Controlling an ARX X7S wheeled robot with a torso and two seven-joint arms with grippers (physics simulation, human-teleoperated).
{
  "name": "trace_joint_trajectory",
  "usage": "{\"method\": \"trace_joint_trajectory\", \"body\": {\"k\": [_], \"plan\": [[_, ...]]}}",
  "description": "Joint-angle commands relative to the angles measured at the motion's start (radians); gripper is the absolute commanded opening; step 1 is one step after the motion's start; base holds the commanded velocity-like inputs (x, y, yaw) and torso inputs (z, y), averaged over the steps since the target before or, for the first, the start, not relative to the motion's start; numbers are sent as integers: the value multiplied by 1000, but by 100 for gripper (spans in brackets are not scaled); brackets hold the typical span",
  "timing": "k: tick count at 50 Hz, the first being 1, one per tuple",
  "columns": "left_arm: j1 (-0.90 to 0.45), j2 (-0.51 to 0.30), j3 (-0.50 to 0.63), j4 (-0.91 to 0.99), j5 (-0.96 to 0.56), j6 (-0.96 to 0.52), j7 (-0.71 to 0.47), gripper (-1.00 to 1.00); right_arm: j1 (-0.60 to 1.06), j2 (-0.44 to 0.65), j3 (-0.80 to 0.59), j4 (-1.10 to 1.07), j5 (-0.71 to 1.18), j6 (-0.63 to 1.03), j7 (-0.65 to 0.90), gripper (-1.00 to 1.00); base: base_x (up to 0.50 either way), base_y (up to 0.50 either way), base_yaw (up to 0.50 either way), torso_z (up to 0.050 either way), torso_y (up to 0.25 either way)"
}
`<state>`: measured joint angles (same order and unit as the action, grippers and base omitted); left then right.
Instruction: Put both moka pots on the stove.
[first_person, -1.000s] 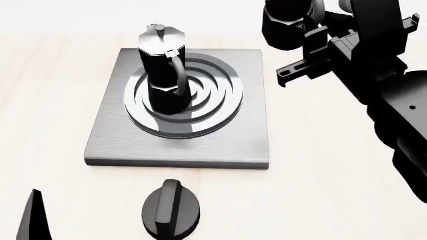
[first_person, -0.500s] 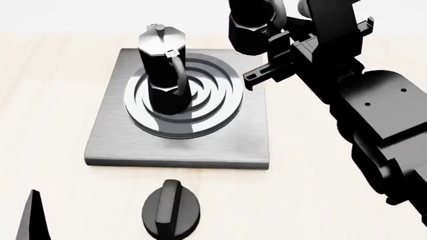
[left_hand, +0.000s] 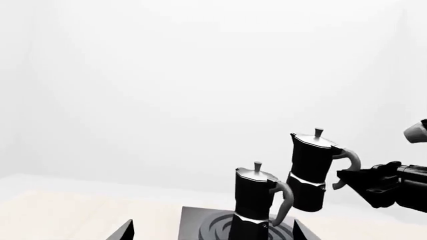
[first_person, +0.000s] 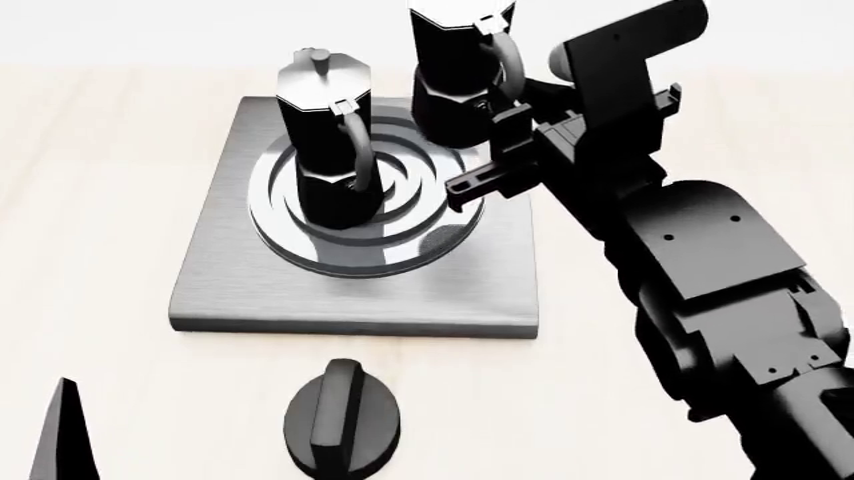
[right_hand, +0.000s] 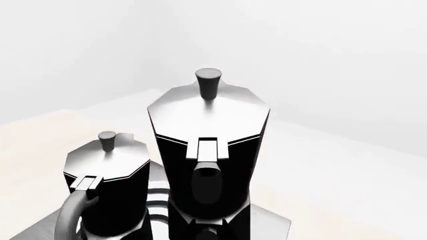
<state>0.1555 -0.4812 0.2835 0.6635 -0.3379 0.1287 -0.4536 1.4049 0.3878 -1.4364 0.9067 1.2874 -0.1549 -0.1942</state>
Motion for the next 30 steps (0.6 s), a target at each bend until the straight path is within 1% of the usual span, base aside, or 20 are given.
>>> {"method": "trace_joint_trajectory", "body": {"k": [1, 4, 12, 25, 30], "plan": [[-1, -2, 0, -3, -4, 3, 0, 100, -25, -64, 61, 100, -11, -41, -56, -100, 0, 0, 0, 0, 0], [-1, -1, 3, -5, -2, 4, 0, 100, -29, -61, 70, 89, -3, -45, -59, -100, 0, 0, 0, 0, 0], [-3, -1, 2, -11, -3, 7, -1, 100, -52, -98, 79, 146, 2, -63, -93, -100, 0, 0, 0, 0, 1], [-5, 0, 7, -18, 0, 10, -2, 100, -82, -196, 84, 341, -5, -95, -188, -100, 0, 0, 0, 0, 2], [-6, -1, 9, -19, 1, 9, -3, 100, -90, -210, 85, 366, -8, -97, -199, -100, 0, 0, 0, 3, 0]]}}
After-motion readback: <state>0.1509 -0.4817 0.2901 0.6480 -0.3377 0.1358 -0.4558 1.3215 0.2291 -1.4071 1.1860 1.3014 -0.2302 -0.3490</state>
